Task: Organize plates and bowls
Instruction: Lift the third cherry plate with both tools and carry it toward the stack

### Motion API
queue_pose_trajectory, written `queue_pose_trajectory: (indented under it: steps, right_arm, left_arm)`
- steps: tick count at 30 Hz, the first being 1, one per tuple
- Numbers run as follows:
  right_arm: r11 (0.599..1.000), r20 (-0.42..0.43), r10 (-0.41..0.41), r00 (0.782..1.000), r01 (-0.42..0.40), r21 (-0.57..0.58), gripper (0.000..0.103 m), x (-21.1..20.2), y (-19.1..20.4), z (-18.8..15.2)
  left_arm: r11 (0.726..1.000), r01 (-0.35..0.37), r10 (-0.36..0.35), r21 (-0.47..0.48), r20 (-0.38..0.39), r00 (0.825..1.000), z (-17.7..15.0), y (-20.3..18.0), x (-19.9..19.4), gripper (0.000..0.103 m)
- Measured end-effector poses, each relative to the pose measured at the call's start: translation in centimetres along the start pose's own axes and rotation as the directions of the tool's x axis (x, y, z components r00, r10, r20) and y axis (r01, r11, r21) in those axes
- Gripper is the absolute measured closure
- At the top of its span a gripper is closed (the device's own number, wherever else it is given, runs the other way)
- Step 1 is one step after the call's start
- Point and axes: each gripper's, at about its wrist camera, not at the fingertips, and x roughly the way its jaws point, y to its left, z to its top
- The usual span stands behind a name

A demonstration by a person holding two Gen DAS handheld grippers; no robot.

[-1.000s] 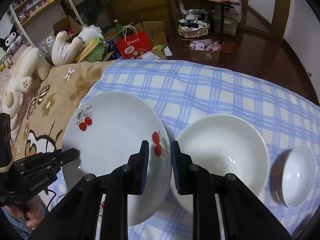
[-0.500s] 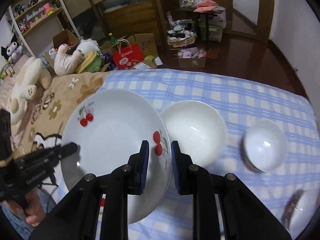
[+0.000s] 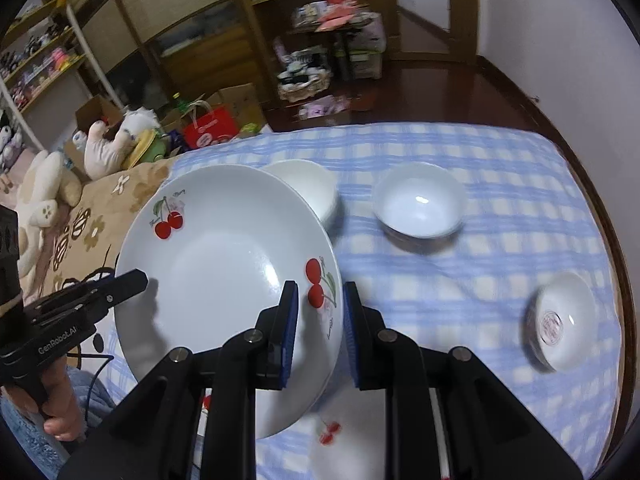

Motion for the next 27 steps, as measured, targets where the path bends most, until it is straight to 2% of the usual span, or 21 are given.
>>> queue_pose_trajectory:
  steps: [6,11,14,17,27]
  right_arm:
    - [0.998,0.007,-0.042,0.999,0.042,0.051,0.08,-2.5,-3.6,-2.8]
    - [0.994,0.019,-0.061,0.998,0.059,0.093,0.08,-4.1,-6.0,-5.1]
    - [0.991,0.019,-0.05,0.999,0.047,0.126,0.08,-4.6,-7.5,-6.6]
    - [0.987,0.018,-0.084,0.996,0.081,0.138,0.08,-4.7,-8.7,-8.0]
    - [0.978,0.026,-0.076,0.997,0.07,0.196,0.08,-4.2,-11.6,-11.3]
  left_arm:
    - [0.997,0.023,-0.02,0.068,-0.033,0.999,-2.4,-4.5,0.9,0.086]
    - [0.995,0.042,-0.037,0.088,-0.054,0.998,-4.4,-7.4,1.6,0.086]
    - [0.994,0.007,0.001,0.11,-0.066,0.998,-5.9,-8.9,2.5,0.086]
    - [0.991,0.02,-0.006,0.136,-0.101,0.995,-7.0,-10.0,3.5,0.086]
    - [0.984,0.028,0.001,0.175,-0.165,0.986,-9.0,-12.1,5.9,0.086]
